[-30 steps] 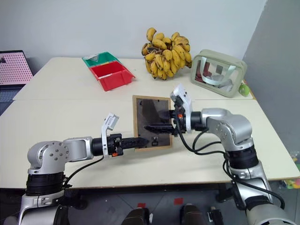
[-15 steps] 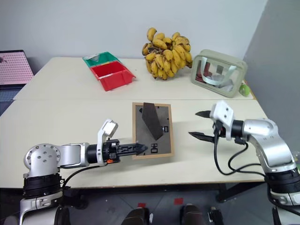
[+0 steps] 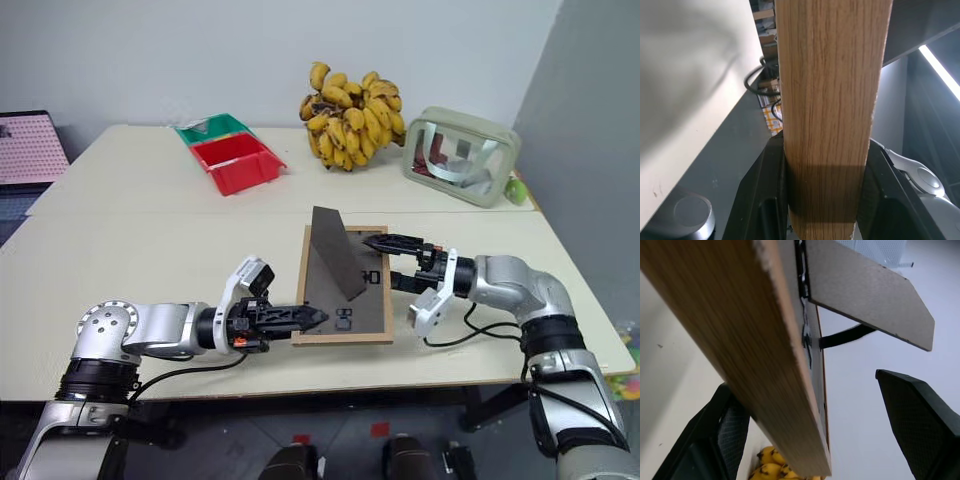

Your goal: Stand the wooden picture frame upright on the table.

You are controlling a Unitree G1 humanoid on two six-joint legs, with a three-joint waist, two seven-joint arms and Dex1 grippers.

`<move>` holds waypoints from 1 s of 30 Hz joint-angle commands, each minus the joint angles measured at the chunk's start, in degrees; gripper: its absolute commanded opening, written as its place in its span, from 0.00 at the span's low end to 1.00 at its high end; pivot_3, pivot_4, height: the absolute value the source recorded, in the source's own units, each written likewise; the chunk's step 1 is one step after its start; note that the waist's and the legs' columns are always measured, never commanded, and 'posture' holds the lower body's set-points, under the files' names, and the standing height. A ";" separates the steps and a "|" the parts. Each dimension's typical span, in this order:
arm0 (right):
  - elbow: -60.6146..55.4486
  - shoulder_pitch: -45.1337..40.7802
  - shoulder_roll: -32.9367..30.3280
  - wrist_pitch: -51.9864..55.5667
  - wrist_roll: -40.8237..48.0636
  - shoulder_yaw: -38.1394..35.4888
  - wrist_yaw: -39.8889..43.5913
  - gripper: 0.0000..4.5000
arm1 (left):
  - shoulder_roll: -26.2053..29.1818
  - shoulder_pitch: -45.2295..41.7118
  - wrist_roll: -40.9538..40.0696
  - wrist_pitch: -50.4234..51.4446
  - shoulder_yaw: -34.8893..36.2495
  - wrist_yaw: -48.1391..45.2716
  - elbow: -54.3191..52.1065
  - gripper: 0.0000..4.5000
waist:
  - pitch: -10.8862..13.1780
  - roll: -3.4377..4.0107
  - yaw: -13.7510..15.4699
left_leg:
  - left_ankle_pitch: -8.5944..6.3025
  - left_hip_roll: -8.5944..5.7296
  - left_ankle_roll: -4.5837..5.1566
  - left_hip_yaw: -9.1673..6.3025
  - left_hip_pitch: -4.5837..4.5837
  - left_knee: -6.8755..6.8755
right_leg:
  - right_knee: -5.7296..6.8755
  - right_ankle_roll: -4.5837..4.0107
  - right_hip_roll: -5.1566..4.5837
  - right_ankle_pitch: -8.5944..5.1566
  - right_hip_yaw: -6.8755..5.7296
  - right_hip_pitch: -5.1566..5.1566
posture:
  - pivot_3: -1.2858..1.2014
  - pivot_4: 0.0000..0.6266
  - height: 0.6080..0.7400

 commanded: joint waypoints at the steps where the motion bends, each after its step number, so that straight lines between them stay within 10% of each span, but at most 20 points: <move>1: 1.65 -2.64 -1.09 -1.25 -3.31 2.23 -7.94 0.85 | 0.24 -0.24 -2.57 -1.86 -0.54 -0.72 -2.63 0.28 | 0.00 0.00 0.04 | 0.00 -0.01 0.00 0.00 0.00 0.01 | 0.00 0.00 0.00 0.00 0.02 0.01 | 0.52 0.24 1.00; 15: 2.57 -3.77 -6.12 -2.25 -5.55 8.16 -18.60 0.32 | 0.47 3.01 -2.57 -5.48 -0.56 0.93 -7.83 0.28 | 0.01 -0.01 -0.21 | 0.01 -0.03 0.02 0.03 0.04 0.06 | 0.06 -0.01 -0.02 0.00 0.10 0.05 | 0.52 0.24 1.00; 25: 11.57 -5.31 -8.43 -3.51 4.15 12.64 -15.55 0.29 | 6.43 6.57 -2.57 -13.33 7.53 7.72 -10.02 0.77 | 0.02 -0.03 -0.25 | 0.01 -0.01 0.03 0.02 0.08 0.06 | 0.07 -0.01 -0.02 0.00 0.11 0.08 | 0.52 0.24 1.00; 30: 16.75 -3.70 -2.98 12.34 38.12 16.91 12.94 0.29 | 13.19 11.85 5.39 -16.86 13.54 7.50 -22.32 1.00 | 0.11 -0.20 -0.64 | 0.00 0.06 0.04 0.04 0.15 0.04 | 0.02 -0.01 -0.02 -0.01 0.13 0.19 | 0.52 0.24 1.00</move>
